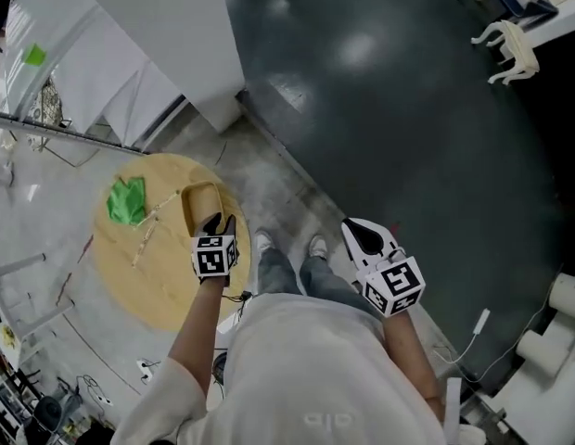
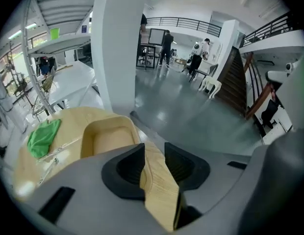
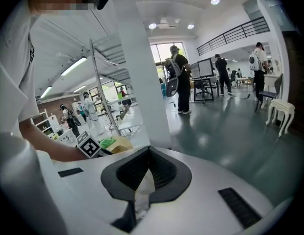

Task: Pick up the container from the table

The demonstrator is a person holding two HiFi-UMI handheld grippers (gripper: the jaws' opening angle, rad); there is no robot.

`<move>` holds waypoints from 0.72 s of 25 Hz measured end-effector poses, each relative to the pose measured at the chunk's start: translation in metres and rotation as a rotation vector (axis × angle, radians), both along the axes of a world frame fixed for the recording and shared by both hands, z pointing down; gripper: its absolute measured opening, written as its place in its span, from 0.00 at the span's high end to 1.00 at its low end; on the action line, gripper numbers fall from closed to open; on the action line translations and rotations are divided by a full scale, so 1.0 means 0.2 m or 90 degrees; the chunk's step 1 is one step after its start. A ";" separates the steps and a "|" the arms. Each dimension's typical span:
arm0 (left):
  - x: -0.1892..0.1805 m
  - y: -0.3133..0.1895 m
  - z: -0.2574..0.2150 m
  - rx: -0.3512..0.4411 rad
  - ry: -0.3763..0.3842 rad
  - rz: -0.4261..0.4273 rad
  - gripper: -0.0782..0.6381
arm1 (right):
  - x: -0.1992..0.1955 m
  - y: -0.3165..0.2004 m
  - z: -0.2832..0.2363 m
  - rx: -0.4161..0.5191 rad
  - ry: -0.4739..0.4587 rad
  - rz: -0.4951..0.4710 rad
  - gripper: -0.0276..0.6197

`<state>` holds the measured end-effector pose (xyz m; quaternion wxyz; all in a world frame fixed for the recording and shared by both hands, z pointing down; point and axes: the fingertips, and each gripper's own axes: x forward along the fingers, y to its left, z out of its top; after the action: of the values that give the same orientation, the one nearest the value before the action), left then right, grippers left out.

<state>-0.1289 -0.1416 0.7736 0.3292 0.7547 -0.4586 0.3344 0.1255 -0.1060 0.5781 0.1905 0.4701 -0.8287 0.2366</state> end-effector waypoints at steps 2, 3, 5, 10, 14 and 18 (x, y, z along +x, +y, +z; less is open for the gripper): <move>0.00 -0.03 0.08 -0.020 -0.010 0.020 0.70 | -0.01 -0.01 0.02 -0.009 0.008 0.019 0.92; -0.01 -0.04 0.12 -0.029 -0.017 0.027 0.70 | -0.01 -0.02 0.03 -0.013 0.010 0.024 0.92; -0.04 -0.07 0.18 -0.043 -0.034 0.033 0.70 | -0.02 -0.03 0.05 -0.018 0.014 0.030 0.92; -0.06 -0.09 0.24 -0.071 -0.060 0.029 0.76 | 0.00 -0.01 0.07 -0.028 0.024 0.047 0.92; -0.07 -0.09 0.23 -0.071 -0.071 0.017 0.80 | 0.04 0.01 0.06 -0.028 0.026 0.057 0.92; -0.07 -0.08 0.20 -0.056 -0.080 0.025 0.83 | 0.06 0.00 0.04 -0.018 0.023 0.055 0.92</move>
<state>-0.1432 -0.1574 0.8135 0.3263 0.7258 -0.4482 0.4073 0.1375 -0.1052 0.5852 0.2012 0.5070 -0.8006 0.2478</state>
